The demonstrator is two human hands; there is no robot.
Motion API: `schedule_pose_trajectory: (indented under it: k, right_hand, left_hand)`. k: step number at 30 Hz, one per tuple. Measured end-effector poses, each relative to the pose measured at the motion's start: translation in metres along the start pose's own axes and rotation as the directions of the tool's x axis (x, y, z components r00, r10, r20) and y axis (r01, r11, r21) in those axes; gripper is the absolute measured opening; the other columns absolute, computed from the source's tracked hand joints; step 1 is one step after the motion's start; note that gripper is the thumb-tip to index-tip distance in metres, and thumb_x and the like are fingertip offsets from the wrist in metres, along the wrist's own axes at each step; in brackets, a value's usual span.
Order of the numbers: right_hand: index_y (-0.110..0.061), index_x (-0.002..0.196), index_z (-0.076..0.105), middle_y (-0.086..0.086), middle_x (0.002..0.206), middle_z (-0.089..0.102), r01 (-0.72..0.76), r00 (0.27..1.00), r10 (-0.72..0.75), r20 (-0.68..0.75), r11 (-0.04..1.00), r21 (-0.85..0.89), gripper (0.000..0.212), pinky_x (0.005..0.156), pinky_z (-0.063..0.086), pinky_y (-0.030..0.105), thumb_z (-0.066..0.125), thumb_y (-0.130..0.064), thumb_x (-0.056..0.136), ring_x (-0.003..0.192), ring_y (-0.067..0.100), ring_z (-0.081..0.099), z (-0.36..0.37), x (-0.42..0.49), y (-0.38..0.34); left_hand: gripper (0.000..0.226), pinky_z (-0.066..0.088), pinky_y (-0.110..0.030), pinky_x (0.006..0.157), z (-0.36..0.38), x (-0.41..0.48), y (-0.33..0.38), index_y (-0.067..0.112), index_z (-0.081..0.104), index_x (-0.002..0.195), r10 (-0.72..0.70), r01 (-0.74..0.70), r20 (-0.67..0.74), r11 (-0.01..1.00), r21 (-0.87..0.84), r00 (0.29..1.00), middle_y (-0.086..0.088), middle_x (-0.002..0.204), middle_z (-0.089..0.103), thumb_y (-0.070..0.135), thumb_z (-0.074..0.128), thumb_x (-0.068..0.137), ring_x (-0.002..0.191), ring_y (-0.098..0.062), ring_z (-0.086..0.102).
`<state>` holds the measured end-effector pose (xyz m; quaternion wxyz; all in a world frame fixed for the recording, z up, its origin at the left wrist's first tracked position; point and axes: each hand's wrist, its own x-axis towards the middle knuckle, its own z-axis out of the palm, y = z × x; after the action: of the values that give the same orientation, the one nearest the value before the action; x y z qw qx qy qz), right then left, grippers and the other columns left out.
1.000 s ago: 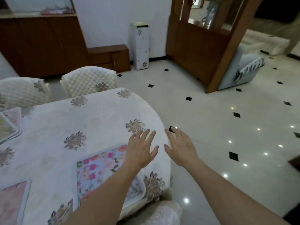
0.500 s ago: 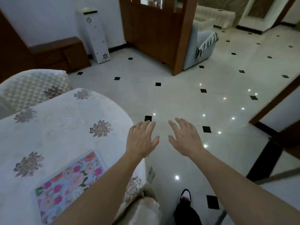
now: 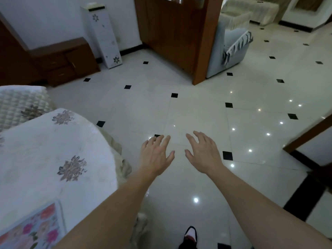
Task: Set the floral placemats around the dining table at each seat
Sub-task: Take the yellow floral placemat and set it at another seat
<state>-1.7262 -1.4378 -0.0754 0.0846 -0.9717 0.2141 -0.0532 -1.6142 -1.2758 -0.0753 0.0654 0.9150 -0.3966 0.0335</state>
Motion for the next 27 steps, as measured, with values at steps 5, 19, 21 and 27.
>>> schedule_pose_trajectory:
  k: [5, 19, 21, 27]
  right_hand:
    - [-0.024, 0.149, 0.033, 0.009, 0.154, 0.033, 0.035, 0.999, -0.035, -0.003, 0.999, 0.026, 0.059, 0.115, 0.025, 0.044, 0.045, -0.044, 0.094, 0.142, 0.027, 0.028, -0.015, 0.054, 0.040]
    - [-0.021, 0.143, 0.041, 0.010, 0.147, 0.043, 0.217, 0.976, -0.217, 0.019, 0.976, 0.011, 0.056, 0.111, 0.032, 0.044, 0.051, -0.042, 0.092, 0.136, 0.028, 0.039, 0.005, 0.212, 0.019]
    - [-0.022, 0.143, 0.041, 0.011, 0.146, 0.044, 0.243, 0.970, -0.243, 0.027, 0.970, 0.003, 0.056, 0.111, 0.033, 0.045, 0.051, -0.043, 0.092, 0.135, 0.028, 0.040, 0.012, 0.248, 0.008]
    - [-0.023, 0.145, 0.039, 0.009, 0.148, 0.041, 0.319, 0.947, -0.318, 0.047, 0.947, -0.023, 0.056, 0.112, 0.030, 0.043, 0.046, -0.045, 0.094, 0.137, 0.025, 0.037, 0.026, 0.371, -0.040]
  left_hand:
    - [0.059, 0.042, -0.040, 0.103, 0.001, 0.049, 0.018, 0.027, 0.040, 0.141, -0.047, 0.047, -0.002, 0.999, 0.022, 0.999, 0.004, 0.140, 0.053, 0.059, 0.034, 0.091, 0.126, -0.020, 0.049]
    - [0.061, 0.042, -0.040, 0.102, 0.003, 0.154, -0.062, 0.024, 0.039, 0.145, -0.225, 0.226, -0.039, 0.973, 0.043, 0.974, 0.002, 0.142, 0.052, 0.057, 0.037, 0.093, 0.127, -0.022, 0.049]
    - [0.062, 0.041, -0.040, 0.103, 0.008, 0.178, -0.084, 0.024, 0.037, 0.146, -0.217, 0.219, -0.038, 0.973, 0.071, 0.976, 0.001, 0.143, 0.051, 0.057, 0.037, 0.094, 0.128, -0.022, 0.048]
    - [0.062, 0.039, -0.039, 0.103, 0.015, 0.269, -0.165, 0.024, 0.036, 0.146, -0.265, 0.266, -0.028, 0.962, 0.057, 0.964, 0.000, 0.145, 0.049, 0.057, 0.037, 0.093, 0.129, -0.022, 0.047]
